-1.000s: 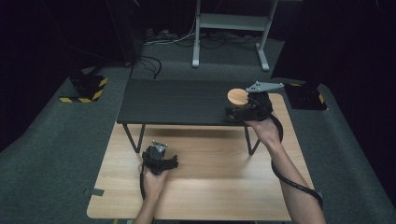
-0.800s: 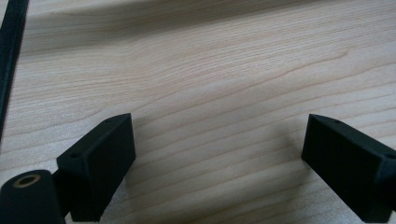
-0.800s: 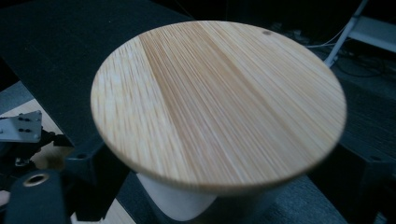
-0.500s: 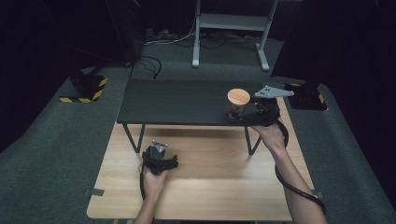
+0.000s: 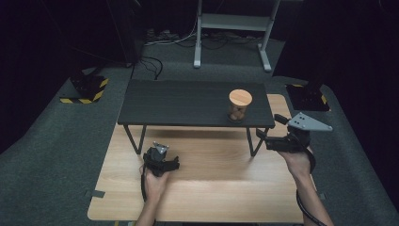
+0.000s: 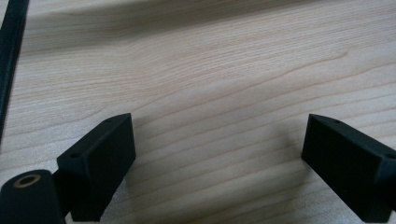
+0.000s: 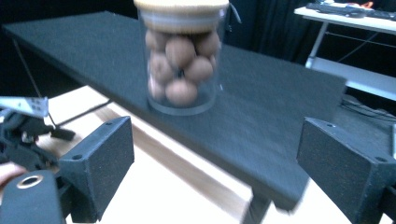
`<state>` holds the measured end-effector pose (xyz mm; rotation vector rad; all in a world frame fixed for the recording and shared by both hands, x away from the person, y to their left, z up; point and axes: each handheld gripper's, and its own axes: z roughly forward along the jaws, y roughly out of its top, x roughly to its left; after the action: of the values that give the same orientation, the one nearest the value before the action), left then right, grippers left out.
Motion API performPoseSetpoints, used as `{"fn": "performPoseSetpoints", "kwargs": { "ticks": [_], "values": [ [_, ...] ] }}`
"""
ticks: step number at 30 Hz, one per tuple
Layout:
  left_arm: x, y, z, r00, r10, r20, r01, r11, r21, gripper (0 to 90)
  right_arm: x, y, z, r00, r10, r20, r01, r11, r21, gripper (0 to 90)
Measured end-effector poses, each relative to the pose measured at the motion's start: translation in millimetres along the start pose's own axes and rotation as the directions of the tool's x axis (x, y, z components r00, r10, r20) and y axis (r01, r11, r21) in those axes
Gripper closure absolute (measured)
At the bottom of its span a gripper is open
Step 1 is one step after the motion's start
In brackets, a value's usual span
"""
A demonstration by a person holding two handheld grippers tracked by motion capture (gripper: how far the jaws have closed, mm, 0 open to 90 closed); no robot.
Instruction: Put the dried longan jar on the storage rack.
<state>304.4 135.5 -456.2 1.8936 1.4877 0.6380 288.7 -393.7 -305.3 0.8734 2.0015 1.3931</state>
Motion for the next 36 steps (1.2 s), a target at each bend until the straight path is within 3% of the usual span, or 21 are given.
{"fn": "performPoseSetpoints", "kwargs": {
  "ticks": [6,9,12,17,26,27,28,35,36],
  "values": [
    [0.0,0.0,0.0,1.0,0.0,0.0,0.0,1.0,0.0,9.6,0.8,-41.4,-24.1,0.9986,0.019,0.05,-0.02,1.0,0.01,11.4],
    [0.1,0.1,0.0,1.0,0.0,0.0,0.0,1.0,0.0,9.7,-4.2,-72.6,-32.8,0.9934,0.077,0.084,-0.078,0.997,0.008,11.4],
    [0.1,0.1,0.0,1.0,0.0,0.0,0.0,1.0,0.0,9.7,-9.1,-104.5,-34.1,0.9788,0.152,0.137,-0.158,0.987,0.028,10.8],
    [0.1,0.1,0.0,1.0,0.0,0.0,0.0,1.0,0.0,9.7,-14.3,-133.4,-21.6,0.9496,0.222,0.221,-0.25,0.962,0.106,10.4],
    [0.0,0.0,-0.1,1.0,0.0,0.0,0.0,1.0,0.0,9.7,-18.0,-153.3,-5.0,0.9091,0.284,0.305,-0.34,0.928,0.151,10.2],
    [0.0,0.0,-0.1,1.0,0.0,0.0,0.0,1.0,0.0,9.7,-18.0,-153.3,-5.0,0.9091,0.284,0.305,-0.34,0.928,0.151,10.2],
    [-0.1,-0.2,-0.3,1.0,-0.001,0.0,0.001,1.0,0.0,9.7,-17.3,-155.0,-2.2,0.9004,0.288,0.326,-0.353,0.922,0.159,10.3],
    [-0.5,-0.7,-0.7,1.0,-0.002,-0.001,0.002,1.0,0.0,9.7,-17.6,-162.9,4.3,0.8857,0.3,0.354,-0.38,0.907,0.182,10.6],
    [-0.5,-0.7,-0.7,1.0,-0.002,-0.001,0.002,1.0,0.0,9.6,-18.7,-161.3,4.9,0.8821,0.31,0.354,-0.394,0.898,0.195,10.7]
  ]
}}
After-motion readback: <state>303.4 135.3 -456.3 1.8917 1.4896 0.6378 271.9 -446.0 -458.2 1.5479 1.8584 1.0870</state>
